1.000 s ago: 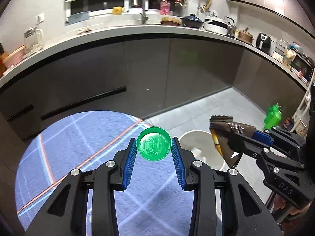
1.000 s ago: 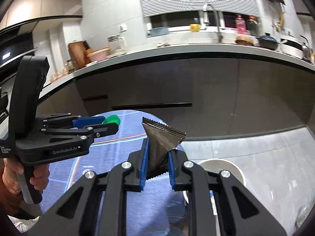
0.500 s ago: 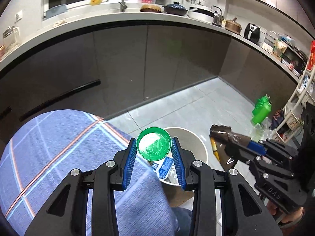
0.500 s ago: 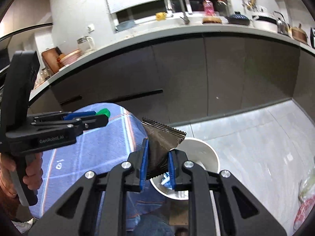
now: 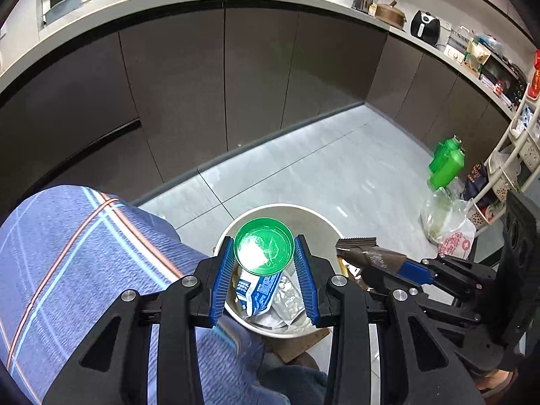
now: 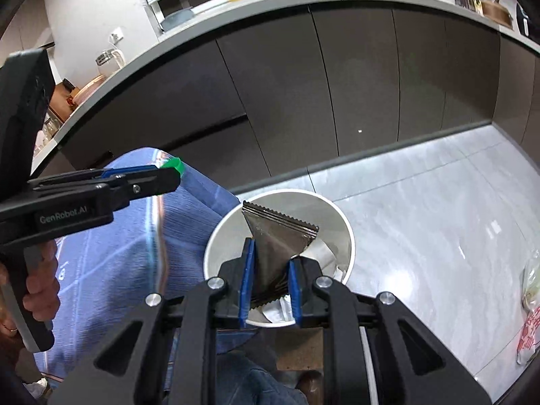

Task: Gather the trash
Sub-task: 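Carry the green cap and brown wrapper over the white bin, then open both grippers over the bin, dropping the cap and wrapper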

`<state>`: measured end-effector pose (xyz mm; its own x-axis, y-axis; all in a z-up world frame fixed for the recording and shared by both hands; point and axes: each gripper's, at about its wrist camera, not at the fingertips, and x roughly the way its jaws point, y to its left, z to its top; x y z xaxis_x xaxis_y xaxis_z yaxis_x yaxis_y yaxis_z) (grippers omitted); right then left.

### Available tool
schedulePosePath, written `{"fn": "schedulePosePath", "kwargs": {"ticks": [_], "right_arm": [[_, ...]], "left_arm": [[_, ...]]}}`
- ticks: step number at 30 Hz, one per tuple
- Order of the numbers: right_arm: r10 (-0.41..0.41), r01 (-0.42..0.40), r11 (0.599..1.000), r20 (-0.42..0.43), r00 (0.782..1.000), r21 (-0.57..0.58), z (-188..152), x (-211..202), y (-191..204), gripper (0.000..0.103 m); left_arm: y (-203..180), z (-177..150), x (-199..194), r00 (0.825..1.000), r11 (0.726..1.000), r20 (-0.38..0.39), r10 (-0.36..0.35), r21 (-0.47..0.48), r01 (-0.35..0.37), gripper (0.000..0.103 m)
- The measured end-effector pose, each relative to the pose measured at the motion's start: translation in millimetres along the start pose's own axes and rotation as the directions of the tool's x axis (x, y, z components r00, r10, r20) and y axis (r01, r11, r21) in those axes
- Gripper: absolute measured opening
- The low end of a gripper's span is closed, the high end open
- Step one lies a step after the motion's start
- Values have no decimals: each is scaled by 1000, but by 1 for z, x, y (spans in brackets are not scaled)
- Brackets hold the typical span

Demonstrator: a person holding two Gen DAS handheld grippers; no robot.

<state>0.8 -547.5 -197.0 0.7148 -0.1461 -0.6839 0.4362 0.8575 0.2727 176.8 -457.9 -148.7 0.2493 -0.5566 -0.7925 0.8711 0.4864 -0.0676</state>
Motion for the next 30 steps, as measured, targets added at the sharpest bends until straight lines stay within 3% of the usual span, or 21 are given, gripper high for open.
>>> {"fn": "schedulePosePath", "kwargs": {"ticks": [12,13,15,16,17,21,25,30], "right_arm": [[-13,11,1000,-52,999,-28,-1,49,-13,26],[-16,14,999,-44,999,-39,-2,51,-13,29],[-17,15,998,-30,999,-59,-2,53,-12,47],[-16,15,997,-22,1000,-70,-3,53,-12,63],[-17,15,996,-15,1000,-87,-4,54,-12,71],[-36,35,991,-3,999,-126,-8,54,-10,85],[-32,30,992,-11,999,-121,-11,51,-10,100],[-37,35,993,-20,999,-110,-13,46,-6,100]], "left_arm": [[-14,7,45,999,999,-22,41,19,-41,38],[-17,8,47,999,999,-24,42,21,-41,43],[-19,7,47,999,999,-5,48,22,-48,70],[-20,7,45,998,998,10,57,21,-58,75],[-19,7,43,998,998,20,61,20,-62,80],[-18,9,40,997,997,38,71,7,-71,93],[-19,7,39,995,996,43,93,-18,-92,94],[-16,5,38,997,997,20,76,-33,-76,94]]}}
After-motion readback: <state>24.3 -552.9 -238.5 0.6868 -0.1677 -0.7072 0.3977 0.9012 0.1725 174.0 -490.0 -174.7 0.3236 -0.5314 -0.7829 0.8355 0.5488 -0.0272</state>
